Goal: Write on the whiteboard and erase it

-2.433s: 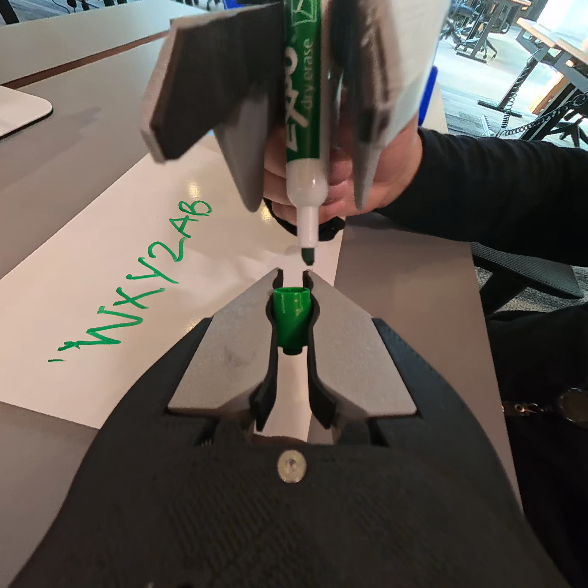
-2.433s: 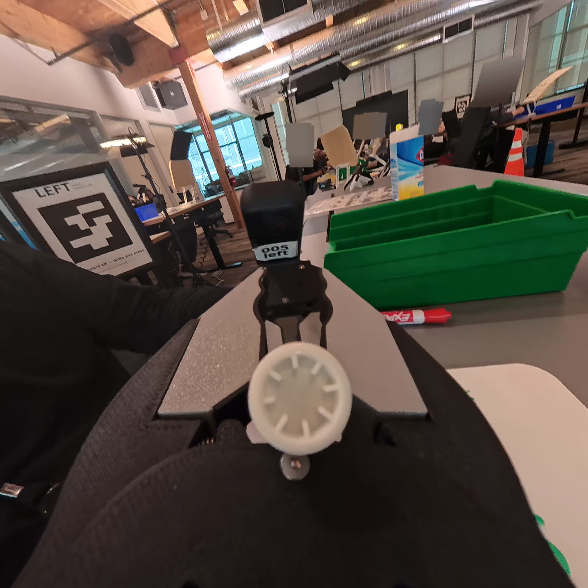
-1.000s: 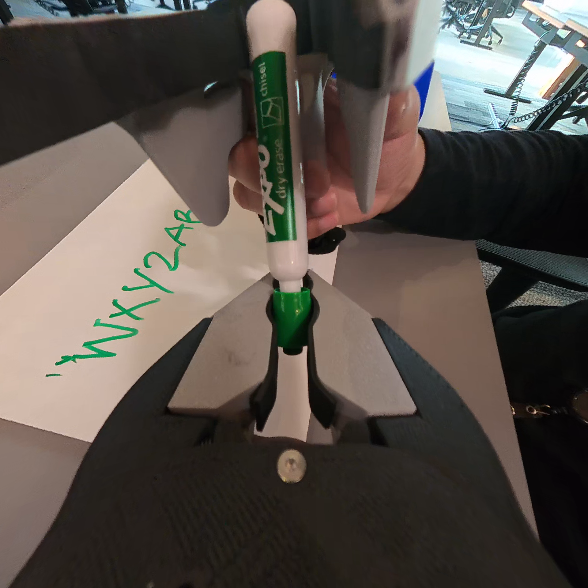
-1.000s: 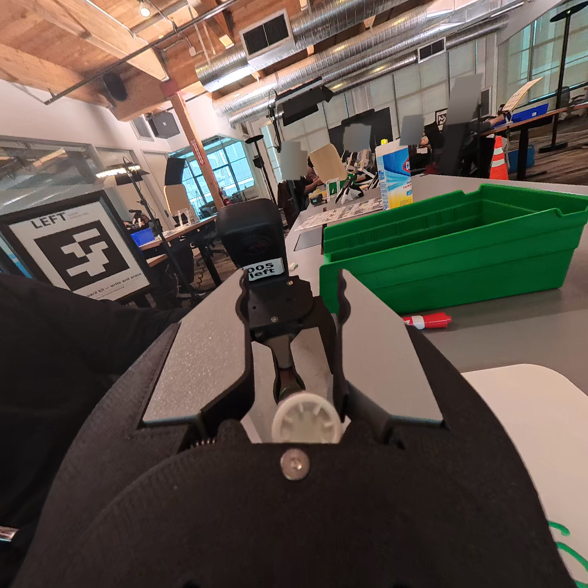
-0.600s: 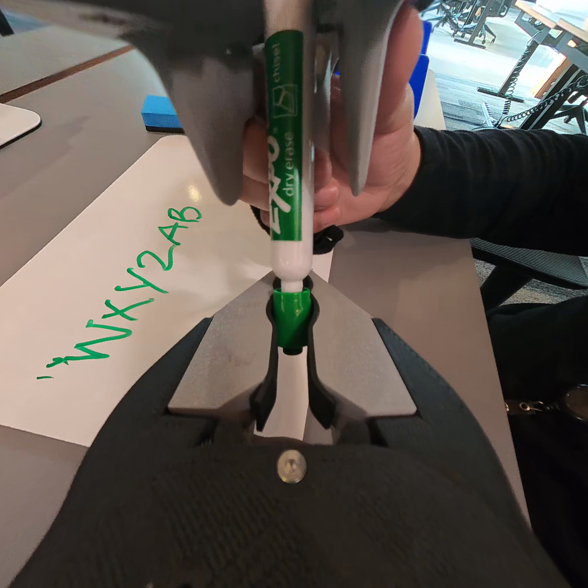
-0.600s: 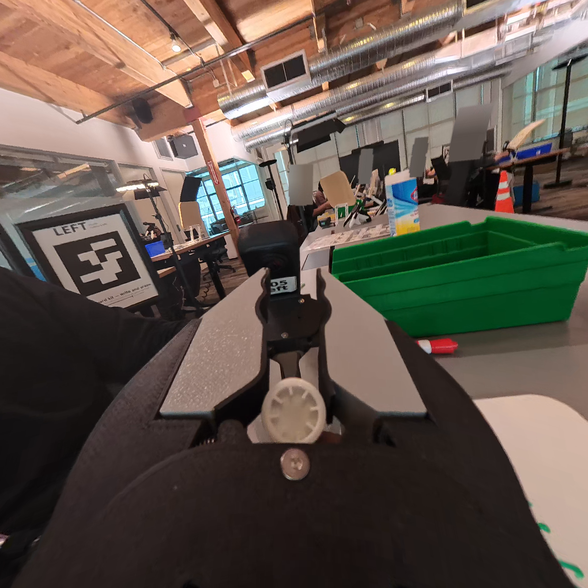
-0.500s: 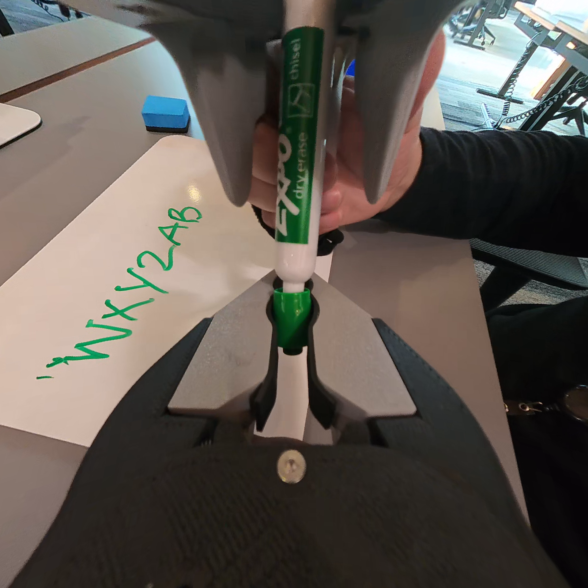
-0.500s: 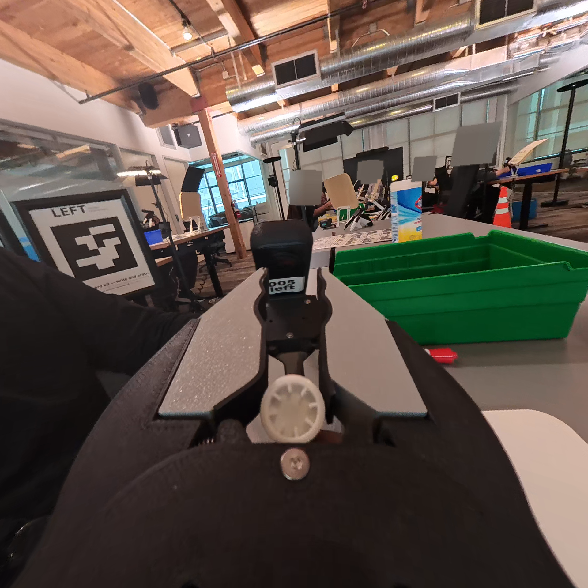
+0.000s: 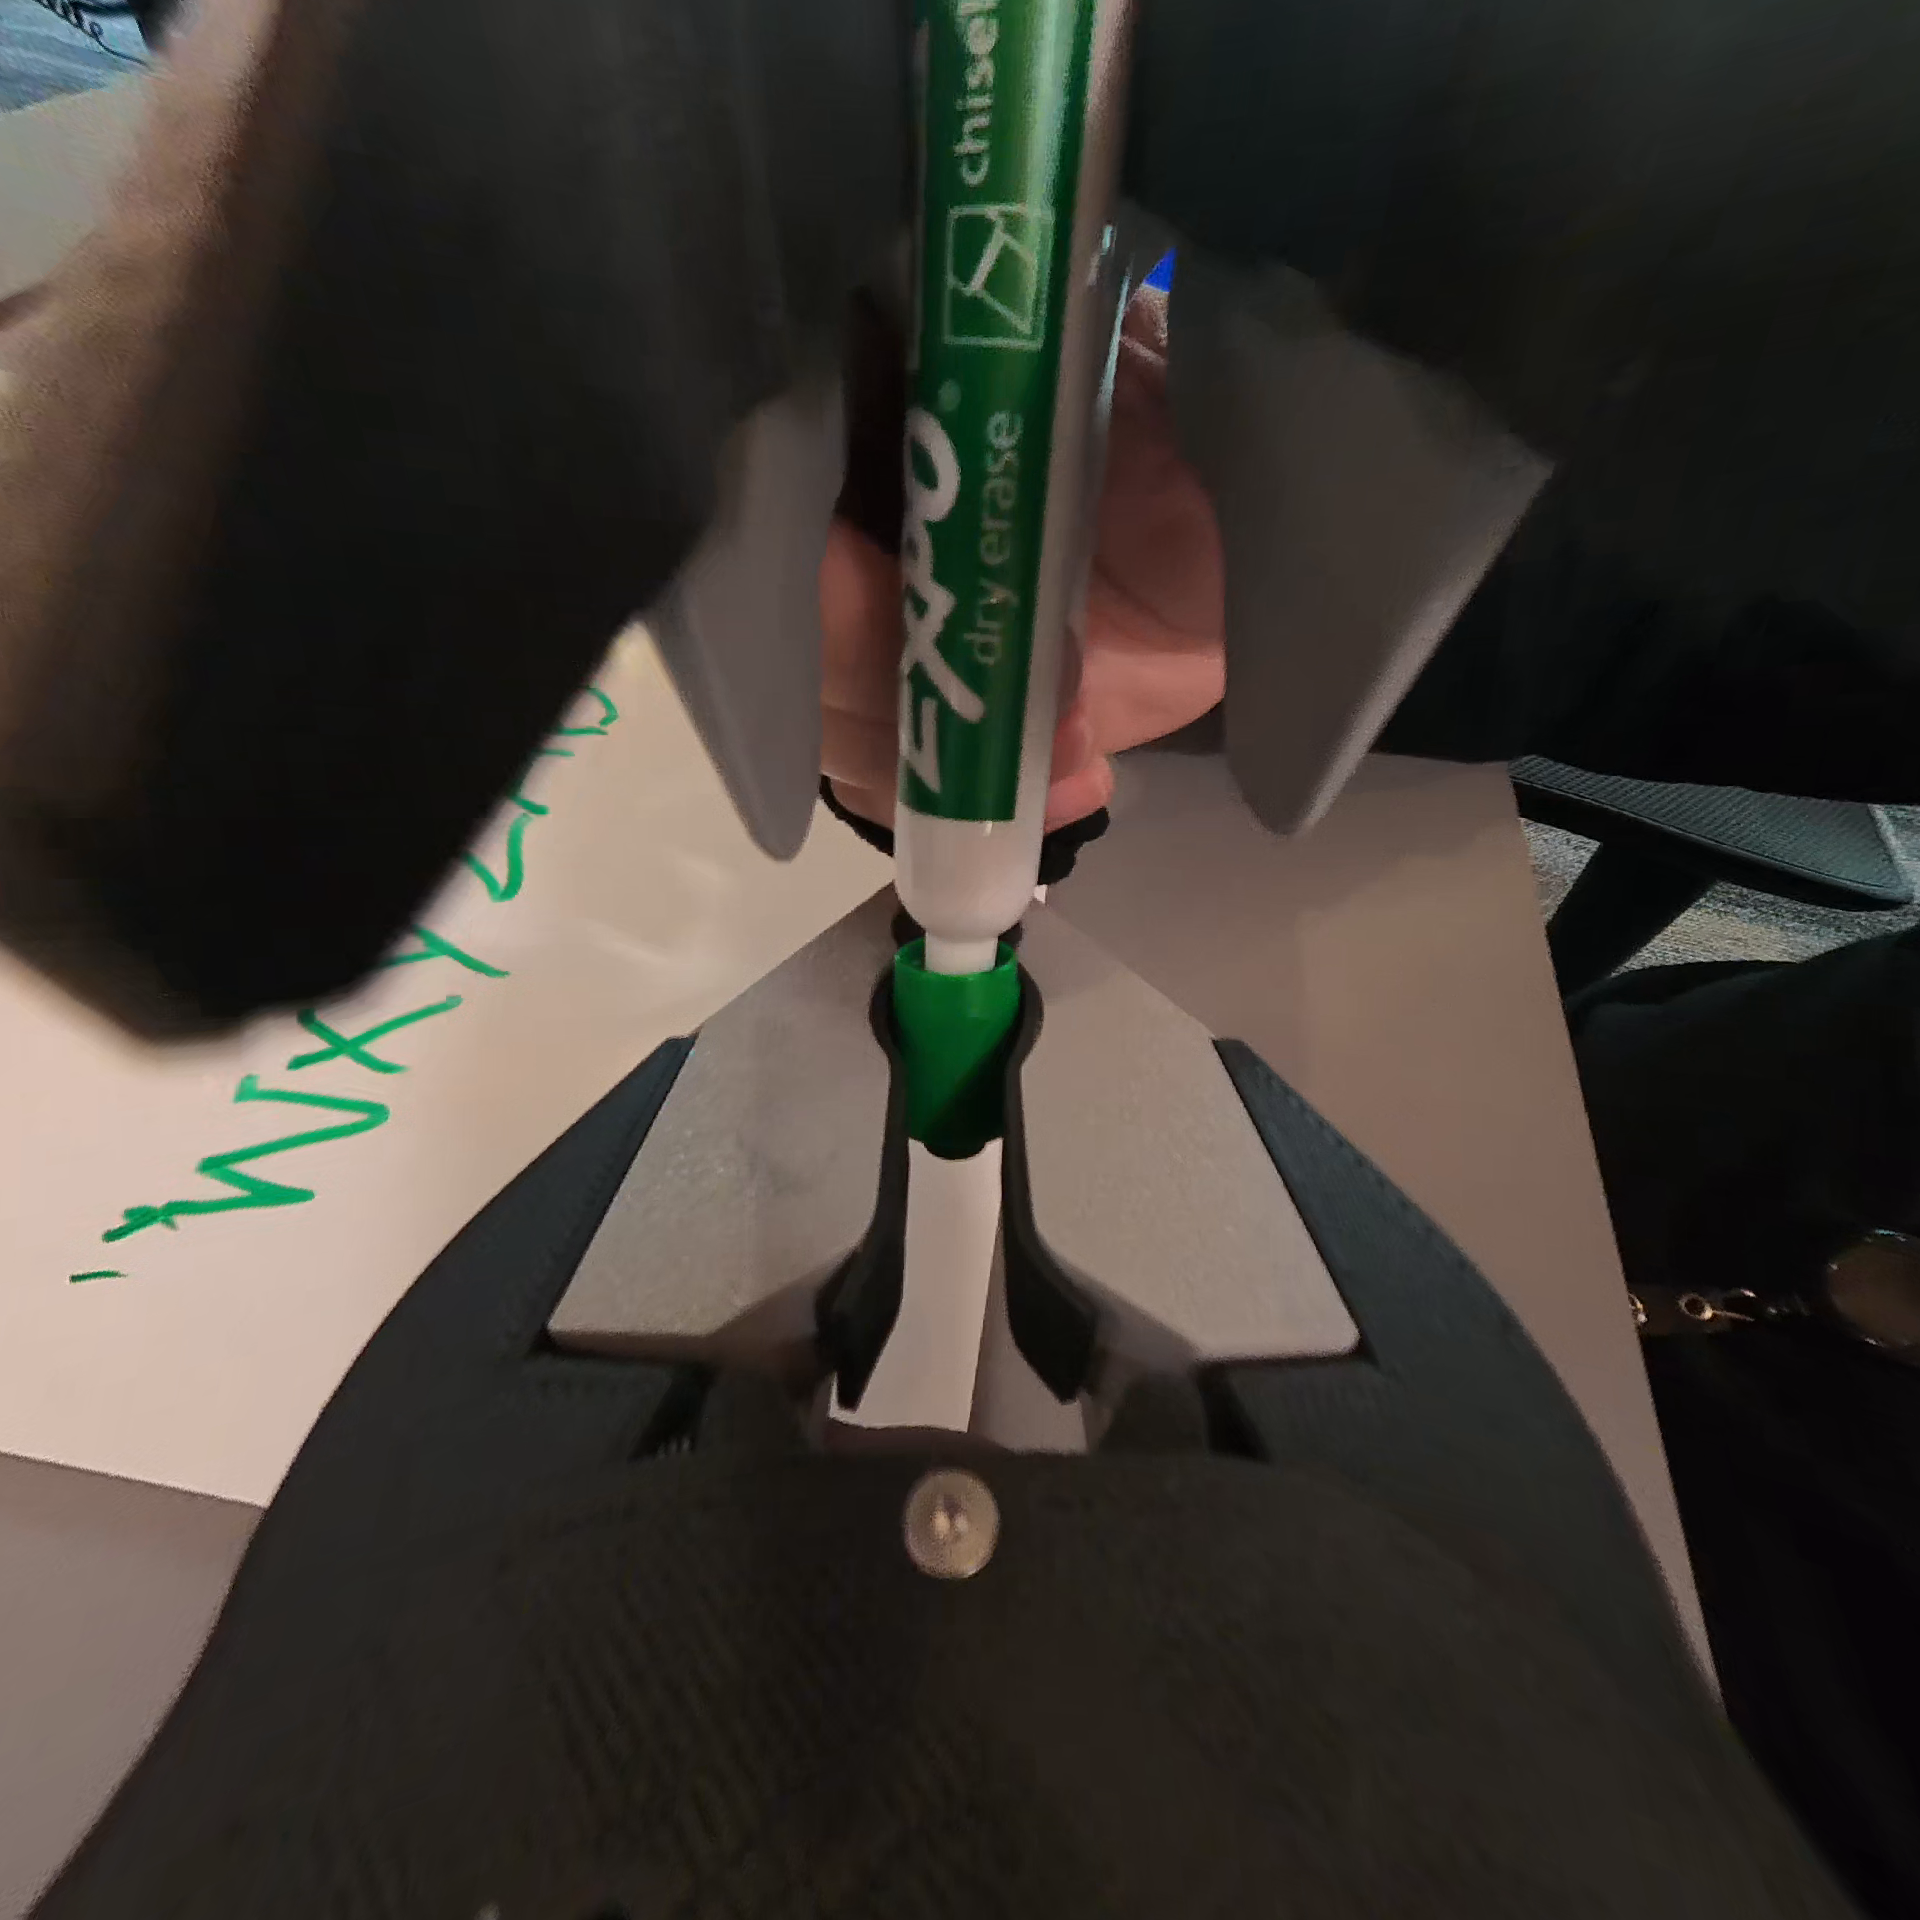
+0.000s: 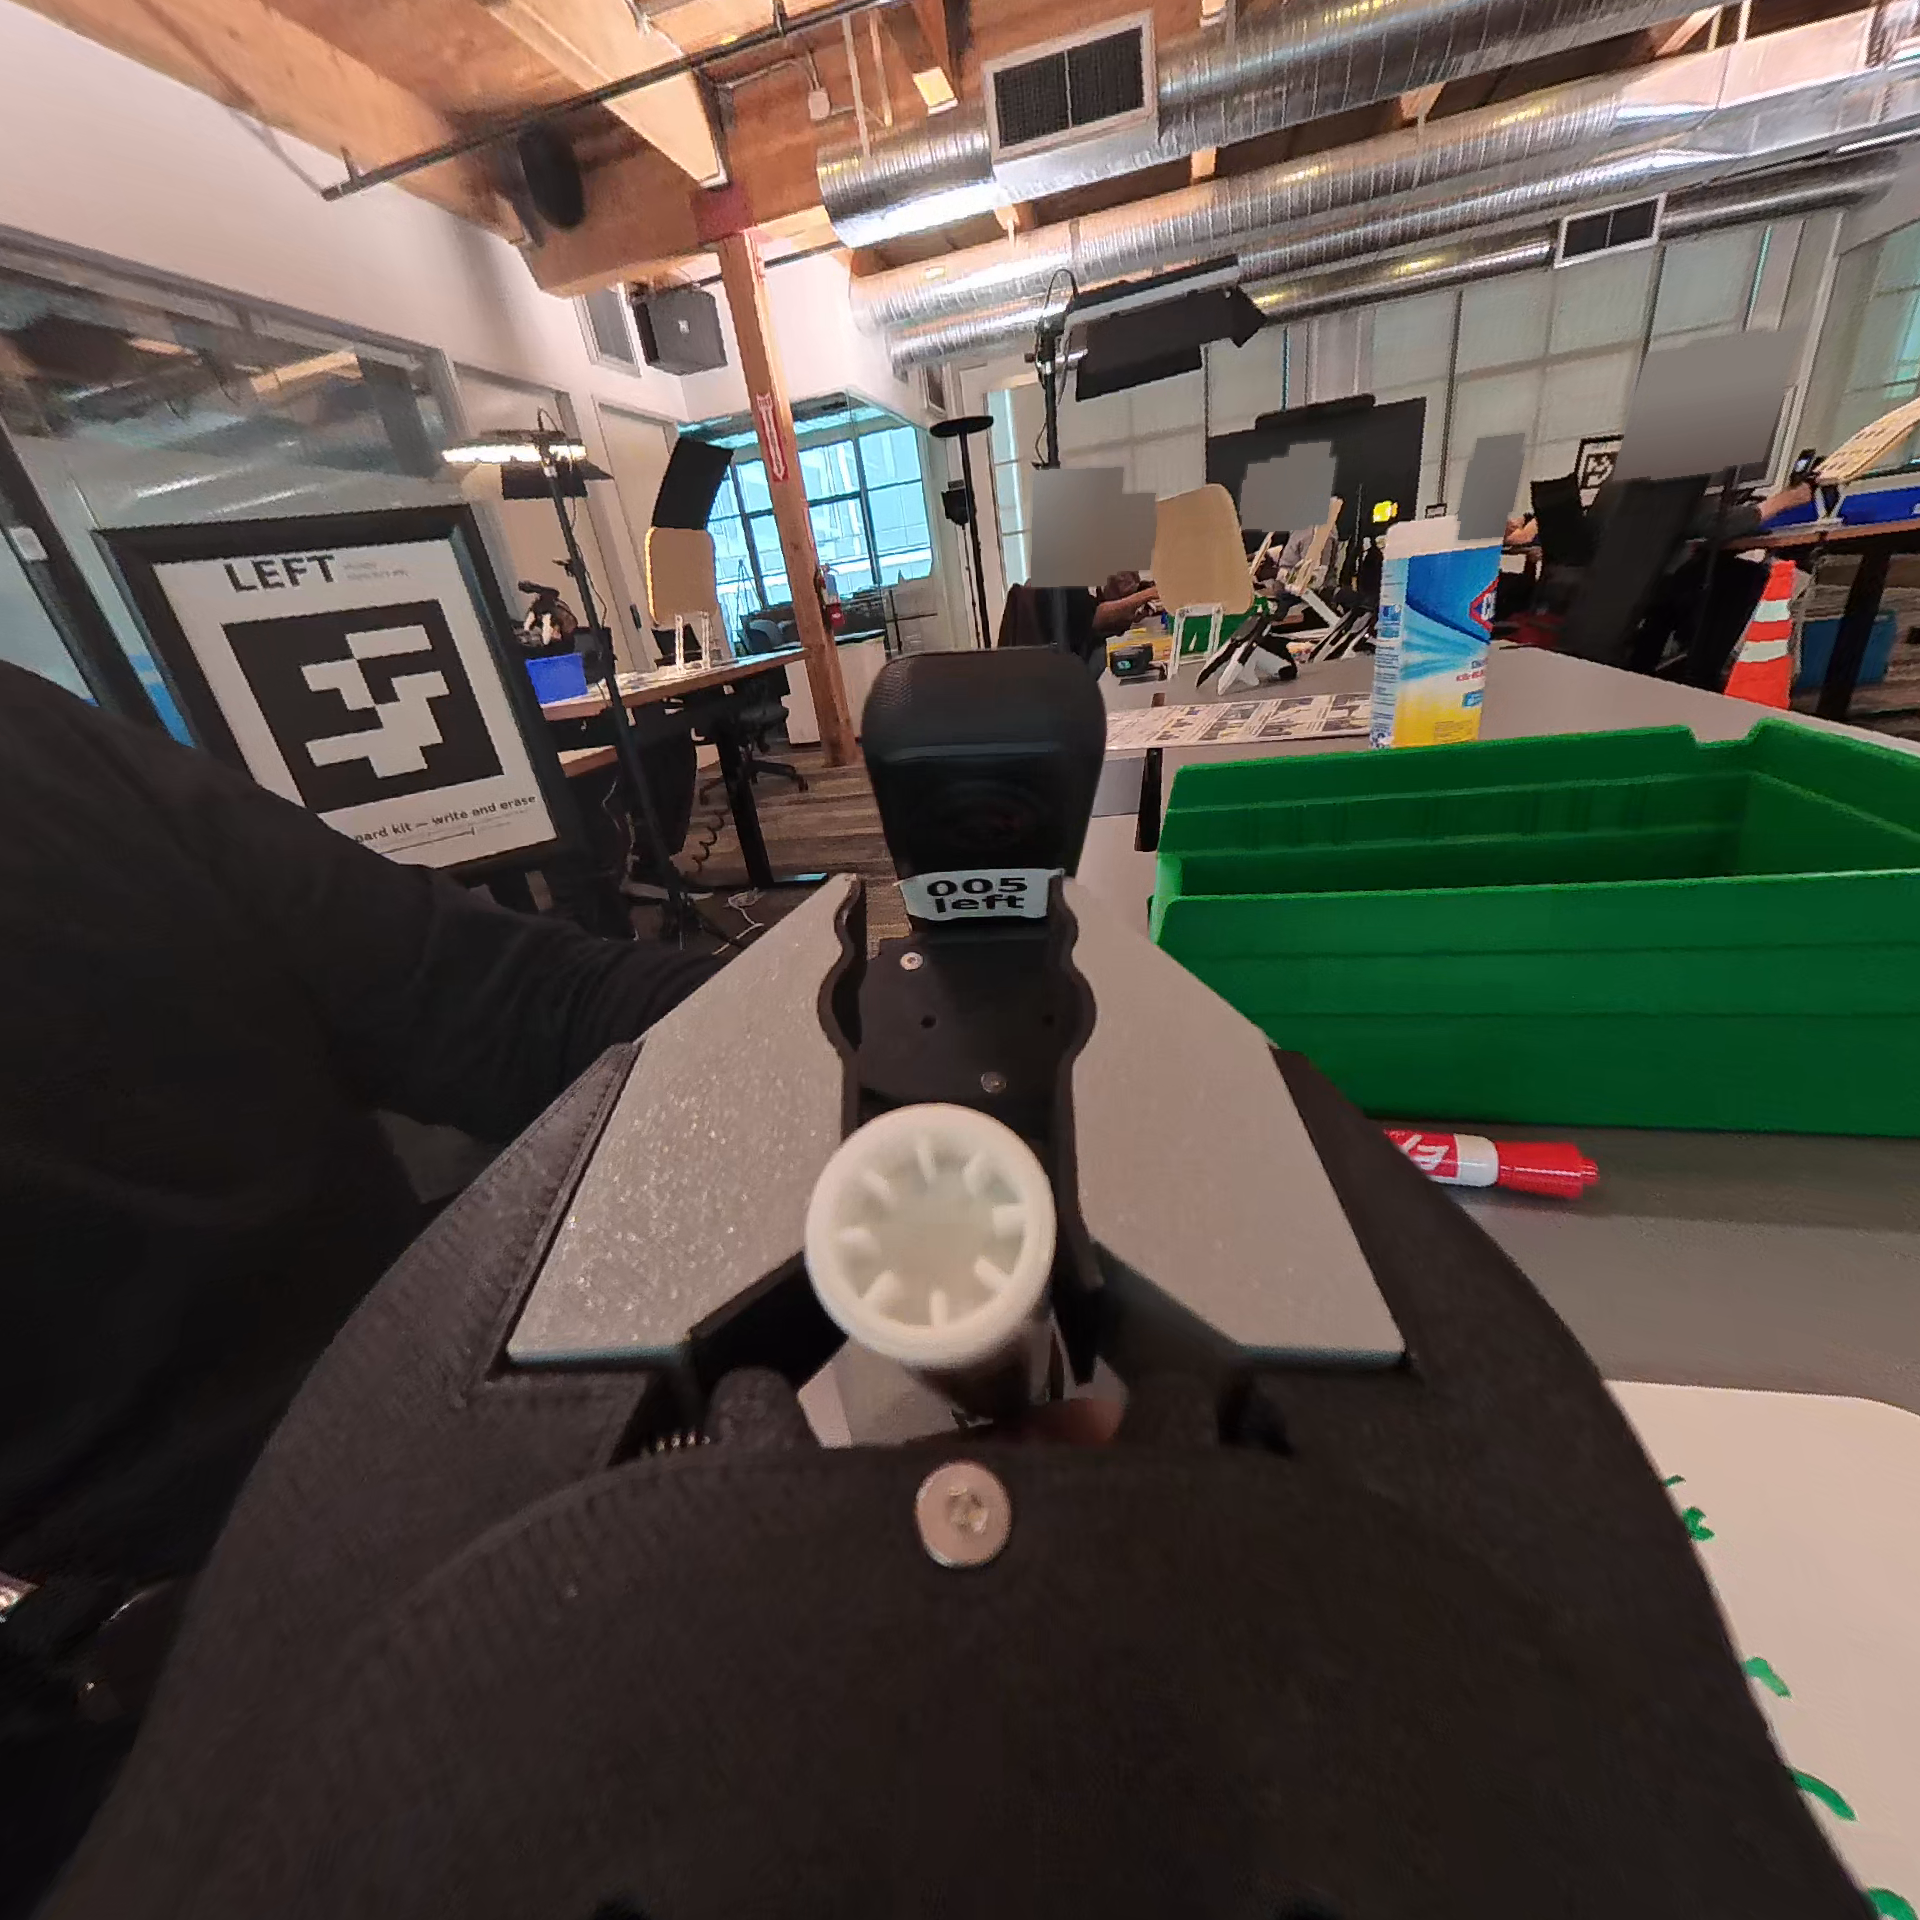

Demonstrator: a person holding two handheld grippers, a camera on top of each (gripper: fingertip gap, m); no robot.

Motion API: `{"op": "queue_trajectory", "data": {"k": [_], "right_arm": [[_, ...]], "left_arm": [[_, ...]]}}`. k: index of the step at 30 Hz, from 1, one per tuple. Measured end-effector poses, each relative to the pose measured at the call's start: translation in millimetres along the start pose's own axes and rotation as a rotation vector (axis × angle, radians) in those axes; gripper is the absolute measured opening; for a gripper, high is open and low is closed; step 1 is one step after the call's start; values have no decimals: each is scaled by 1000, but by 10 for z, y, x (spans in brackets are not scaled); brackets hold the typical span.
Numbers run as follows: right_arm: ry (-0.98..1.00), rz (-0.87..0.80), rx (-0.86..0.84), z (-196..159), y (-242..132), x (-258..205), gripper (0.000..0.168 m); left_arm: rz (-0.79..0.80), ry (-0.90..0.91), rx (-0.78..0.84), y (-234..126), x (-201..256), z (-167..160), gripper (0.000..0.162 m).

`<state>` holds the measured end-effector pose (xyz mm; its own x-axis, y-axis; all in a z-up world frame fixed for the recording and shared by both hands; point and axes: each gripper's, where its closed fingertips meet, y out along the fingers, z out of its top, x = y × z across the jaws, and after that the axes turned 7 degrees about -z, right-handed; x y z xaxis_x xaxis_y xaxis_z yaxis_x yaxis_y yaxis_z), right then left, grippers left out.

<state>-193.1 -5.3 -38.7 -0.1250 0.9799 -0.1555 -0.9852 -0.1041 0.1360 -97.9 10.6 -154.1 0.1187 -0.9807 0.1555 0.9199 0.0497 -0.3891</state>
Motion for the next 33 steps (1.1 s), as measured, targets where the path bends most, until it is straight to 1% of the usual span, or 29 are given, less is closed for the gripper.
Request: {"op": "queue_trajectory", "data": {"k": [3,7,12,18,24,26,30,33], "right_arm": [[25,-3,15,46,-22,16,41],[39,4,28,90,-46,11,38],[30,3,22,93,-49,1,40],[20,5,15,104,-68,-8,49],[9,-10,7,112,-108,23,51],[0,-13,-11,82,-104,25,50],[-76,-21,-114,-79,-81,7,49],[-122,-13,-138,-104,-87,-35,49]], "left_arm": [[3,-2,0,-1,-5,0,9],[4,-1,-1,0,-6,-2,9],[4,-1,1,0,-6,-1,9],[1,0,1,-1,-2,-1,9],[-1,3,-1,1,6,-5,9],[0,3,-2,1,5,-5,9],[1,3,0,-2,3,-3,8],[2,6,0,0,4,-4,8]]}}
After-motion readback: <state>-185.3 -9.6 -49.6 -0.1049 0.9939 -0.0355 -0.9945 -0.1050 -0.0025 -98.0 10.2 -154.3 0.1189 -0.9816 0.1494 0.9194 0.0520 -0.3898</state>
